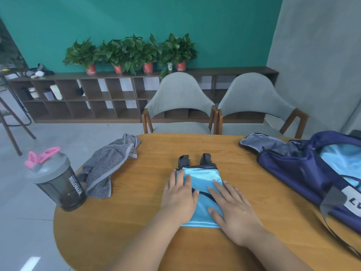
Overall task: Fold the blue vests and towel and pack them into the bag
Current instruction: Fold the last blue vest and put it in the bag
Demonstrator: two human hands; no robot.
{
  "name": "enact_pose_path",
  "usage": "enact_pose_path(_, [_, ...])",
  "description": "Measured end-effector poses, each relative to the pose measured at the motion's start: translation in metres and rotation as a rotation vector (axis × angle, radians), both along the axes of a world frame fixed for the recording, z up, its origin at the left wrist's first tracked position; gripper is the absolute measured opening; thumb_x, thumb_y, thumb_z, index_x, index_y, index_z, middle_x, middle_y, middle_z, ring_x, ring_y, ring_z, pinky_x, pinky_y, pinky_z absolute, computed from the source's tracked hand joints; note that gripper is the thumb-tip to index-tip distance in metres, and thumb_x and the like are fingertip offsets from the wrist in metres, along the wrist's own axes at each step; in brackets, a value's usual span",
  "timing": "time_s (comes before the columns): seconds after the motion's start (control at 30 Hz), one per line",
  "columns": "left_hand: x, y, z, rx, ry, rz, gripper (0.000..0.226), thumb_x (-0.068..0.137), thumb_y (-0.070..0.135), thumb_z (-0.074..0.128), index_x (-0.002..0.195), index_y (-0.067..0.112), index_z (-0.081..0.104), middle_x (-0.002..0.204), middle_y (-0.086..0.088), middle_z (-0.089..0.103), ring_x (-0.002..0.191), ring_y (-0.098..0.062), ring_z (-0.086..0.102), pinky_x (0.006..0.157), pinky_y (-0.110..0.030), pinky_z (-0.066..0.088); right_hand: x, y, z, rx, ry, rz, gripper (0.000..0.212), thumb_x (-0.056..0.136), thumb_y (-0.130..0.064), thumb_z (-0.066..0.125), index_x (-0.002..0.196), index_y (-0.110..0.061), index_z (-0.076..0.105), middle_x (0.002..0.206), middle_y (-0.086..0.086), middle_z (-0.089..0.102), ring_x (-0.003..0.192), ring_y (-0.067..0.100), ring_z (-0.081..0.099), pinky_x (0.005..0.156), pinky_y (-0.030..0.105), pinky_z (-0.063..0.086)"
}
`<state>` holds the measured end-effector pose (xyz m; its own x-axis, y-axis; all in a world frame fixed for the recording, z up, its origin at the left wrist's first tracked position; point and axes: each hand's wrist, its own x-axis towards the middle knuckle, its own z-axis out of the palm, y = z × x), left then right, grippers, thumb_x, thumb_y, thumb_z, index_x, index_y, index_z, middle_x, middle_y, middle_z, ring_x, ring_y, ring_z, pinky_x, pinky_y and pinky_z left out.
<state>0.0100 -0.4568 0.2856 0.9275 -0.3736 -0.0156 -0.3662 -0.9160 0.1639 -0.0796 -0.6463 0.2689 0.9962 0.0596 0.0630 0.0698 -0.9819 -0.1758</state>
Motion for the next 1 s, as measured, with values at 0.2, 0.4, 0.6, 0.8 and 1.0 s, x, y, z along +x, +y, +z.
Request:
enact_pose_path(0.2, [0.003, 0.007, -0.012, 0.106, 0.099, 0.01, 0.078, 0.106, 0.064, 0.005, 0.164, 0.019, -0.019, 0.166, -0.005, -0.037, 0.157, -0.02, -0.027, 0.13, -0.045, -0.009, 0.005, 0.001, 0.002, -0.062, 0.087, -0.003, 0.069, 0.104, -0.068, 0.008, 0.164, -0.041, -0.008, 0.169, -0.018, -0.025, 0.156, 0.014, -0.028, 0.125, 0.041, -0.014])
enact_pose_path(0.4, [0.008, 0.008, -0.007, 0.109, 0.124, -0.014, 0.079, 0.107, 0.061, 0.009, 0.164, 0.015, -0.019, 0.167, -0.006, -0.036, 0.156, -0.021, -0.03, 0.131, -0.046, -0.009, 0.005, 0.0, 0.003, -0.044, 0.08, 0.026, 0.07, 0.104, -0.069, 0.009, 0.165, -0.04, -0.005, 0.17, -0.018, -0.023, 0.155, 0.012, -0.029, 0.129, 0.043, -0.008])
enact_pose_path(0.6, [-0.021, 0.037, -0.007, -0.151, -0.06, -0.124, 0.066, 0.111, 0.052, 0.026, 0.168, 0.028, 0.001, 0.173, 0.012, -0.019, 0.156, -0.007, -0.026, 0.131, -0.04, -0.008, -0.018, -0.014, 0.005, 0.073, 0.022, 0.151, 0.072, 0.105, -0.07, 0.018, 0.167, -0.036, 0.007, 0.171, -0.024, -0.01, 0.153, -0.005, -0.022, 0.131, 0.036, 0.001])
enact_pose_path(0.8, [-0.043, 0.064, -0.016, -0.153, -0.082, -0.19, 0.056, 0.114, 0.043, 0.021, 0.168, 0.034, 0.012, 0.173, 0.02, -0.003, 0.158, -0.002, -0.015, 0.131, -0.035, -0.007, -0.025, -0.015, 0.003, 0.074, 0.052, 0.169, 0.072, 0.104, -0.072, 0.02, 0.166, -0.04, -0.001, 0.169, -0.03, -0.01, 0.153, -0.005, -0.021, 0.13, 0.034, 0.0])
enact_pose_path(1.0, [-0.053, 0.074, -0.021, -0.406, -0.252, -0.161, 0.041, 0.106, 0.028, 0.049, 0.144, 0.032, 0.061, 0.153, 0.025, 0.049, 0.152, 0.006, 0.023, 0.124, -0.02, 0.013, -0.033, -0.029, -0.006, 0.426, -0.218, 0.126, 0.054, 0.083, -0.068, 0.073, 0.132, -0.048, 0.065, 0.145, -0.038, 0.05, 0.145, -0.011, 0.034, 0.121, 0.031, 0.036])
